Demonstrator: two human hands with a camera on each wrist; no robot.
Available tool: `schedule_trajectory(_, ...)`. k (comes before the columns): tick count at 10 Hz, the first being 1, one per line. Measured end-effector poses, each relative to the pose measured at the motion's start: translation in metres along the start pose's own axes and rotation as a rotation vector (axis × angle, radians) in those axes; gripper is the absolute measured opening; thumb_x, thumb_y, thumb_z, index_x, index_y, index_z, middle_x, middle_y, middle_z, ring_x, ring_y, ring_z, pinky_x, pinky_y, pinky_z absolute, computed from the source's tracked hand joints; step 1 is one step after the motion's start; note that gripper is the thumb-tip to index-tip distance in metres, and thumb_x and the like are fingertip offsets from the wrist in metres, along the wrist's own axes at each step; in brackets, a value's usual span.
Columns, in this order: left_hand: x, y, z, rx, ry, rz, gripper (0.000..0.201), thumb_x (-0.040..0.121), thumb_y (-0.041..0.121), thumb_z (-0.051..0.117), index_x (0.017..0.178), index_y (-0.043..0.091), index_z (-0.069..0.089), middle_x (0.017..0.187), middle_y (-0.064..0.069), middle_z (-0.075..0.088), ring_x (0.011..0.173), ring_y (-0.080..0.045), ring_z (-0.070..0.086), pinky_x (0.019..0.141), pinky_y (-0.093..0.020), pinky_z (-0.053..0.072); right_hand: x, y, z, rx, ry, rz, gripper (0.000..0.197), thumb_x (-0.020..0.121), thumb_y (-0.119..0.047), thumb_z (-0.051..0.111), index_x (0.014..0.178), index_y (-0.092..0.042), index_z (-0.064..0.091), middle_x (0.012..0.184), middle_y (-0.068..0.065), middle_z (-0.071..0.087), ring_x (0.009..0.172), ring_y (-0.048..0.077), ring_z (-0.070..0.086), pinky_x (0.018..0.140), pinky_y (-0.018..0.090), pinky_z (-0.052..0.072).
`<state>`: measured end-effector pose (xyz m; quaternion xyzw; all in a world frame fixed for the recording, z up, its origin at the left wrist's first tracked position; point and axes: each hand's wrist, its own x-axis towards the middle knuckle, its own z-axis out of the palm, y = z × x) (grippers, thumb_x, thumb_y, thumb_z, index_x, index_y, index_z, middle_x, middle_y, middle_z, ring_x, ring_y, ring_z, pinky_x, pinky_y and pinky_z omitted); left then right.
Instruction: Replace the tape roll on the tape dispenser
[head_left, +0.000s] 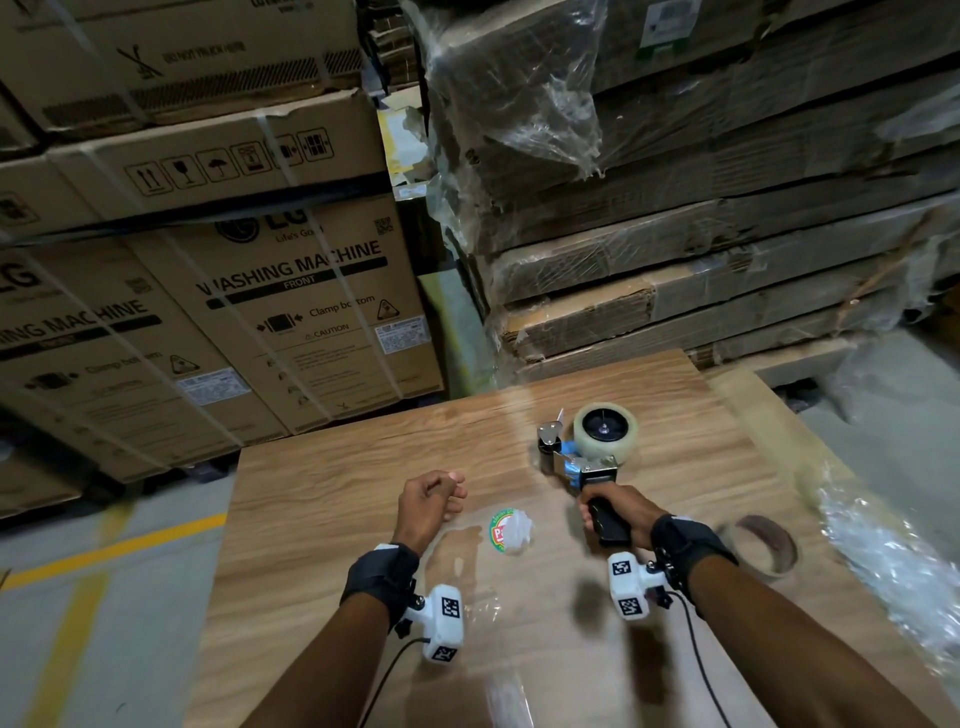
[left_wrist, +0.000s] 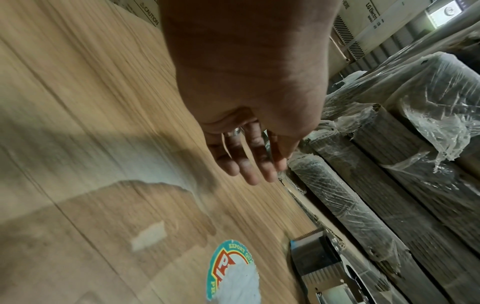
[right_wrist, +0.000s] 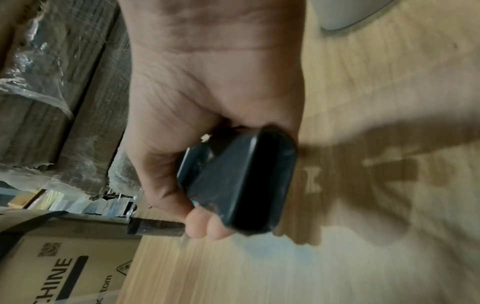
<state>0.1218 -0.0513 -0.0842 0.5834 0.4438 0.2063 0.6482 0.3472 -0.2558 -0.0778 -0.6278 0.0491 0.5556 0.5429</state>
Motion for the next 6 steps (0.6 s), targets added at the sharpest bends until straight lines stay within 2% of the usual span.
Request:
schedule_trajectory(1, 0.0, -0.001, -0.001, 0.016, -0.008, 0.009, 0.02, 0.095, 0.022, 0.061, 0.096, 0.005, 0.072, 0.073, -0.005, 0.07, 0.055, -0.014, 0.057, 0.051, -0.022, 0.041, 0.003, 0.005, -0.002, -0.029, 0.046, 0.011, 0.004, 0.086, 0.002, 0.063, 0.084, 0.004, 0.064, 0.066, 0.014, 0.061, 0.052, 0.022, 0.055, 0.048, 0.027, 0.05)
schedule_trajectory(2, -0.002, 0.0, -0.001, 0.04, -0.01, 0.013, 0.019, 0.096, 0.021, 0.061, 0.094, 0.007, 0.073, 0.073, -0.005, 0.071, 0.056, -0.015, 0.058, 0.051, -0.023, 0.041, 0.002, 0.009, -0.002, -0.099, 0.095, -0.002, 0.006, 0.084, 0.0, 0.066, 0.08, 0.004, 0.065, 0.066, 0.017, 0.061, 0.05, 0.024, 0.054, 0.048, 0.028, 0.048)
schedule_trajectory(3, -0.004, 0.0, 0.0, 0.046, -0.012, 0.018, 0.018, 0.099, 0.015, 0.058, 0.092, 0.007, 0.072, 0.072, -0.005, 0.07, 0.055, -0.015, 0.058, 0.049, -0.021, 0.041, 0.0, 0.015, -0.002, -0.185, 0.166, -0.05, 0.01, 0.079, -0.004, 0.073, 0.074, 0.003, 0.066, 0.065, 0.022, 0.061, 0.047, 0.026, 0.053, 0.047, 0.029, 0.045)
schedule_trajectory(4, -0.011, 0.005, -0.001, 0.067, -0.02, 0.02, 0.018, 0.099, 0.013, 0.058, 0.093, 0.005, 0.073, 0.072, -0.005, 0.07, 0.056, -0.015, 0.058, 0.049, -0.02, 0.043, -0.002, 0.019, -0.002, -0.257, 0.259, -0.096, 0.017, 0.072, -0.009, 0.083, 0.075, 0.002, 0.071, 0.067, 0.022, 0.069, 0.052, 0.028, 0.06, 0.053, 0.033, 0.05)
schedule_trajectory(5, -0.018, 0.008, -0.002, 0.07, -0.042, 0.05, 0.019, 0.1, 0.011, 0.055, 0.092, 0.005, 0.071, 0.073, -0.006, 0.069, 0.055, -0.013, 0.057, 0.048, -0.016, 0.044, -0.006, 0.022, -0.005, -0.313, 0.334, -0.159, 0.033, 0.063, -0.023, 0.094, 0.082, -0.002, 0.078, 0.076, 0.013, 0.078, 0.062, 0.026, 0.071, 0.057, 0.031, 0.057)
schedule_trajectory(6, -0.023, 0.013, -0.005, 0.085, -0.058, 0.067, 0.019, 0.099, 0.012, 0.057, 0.09, 0.008, 0.072, 0.075, -0.007, 0.069, 0.058, -0.015, 0.057, 0.051, -0.019, 0.044, -0.024, 0.018, 0.001, -0.331, 0.37, -0.203, 0.043, 0.06, -0.037, 0.097, 0.08, -0.004, 0.078, 0.072, 0.006, 0.076, 0.063, 0.021, 0.069, 0.049, 0.023, 0.054)
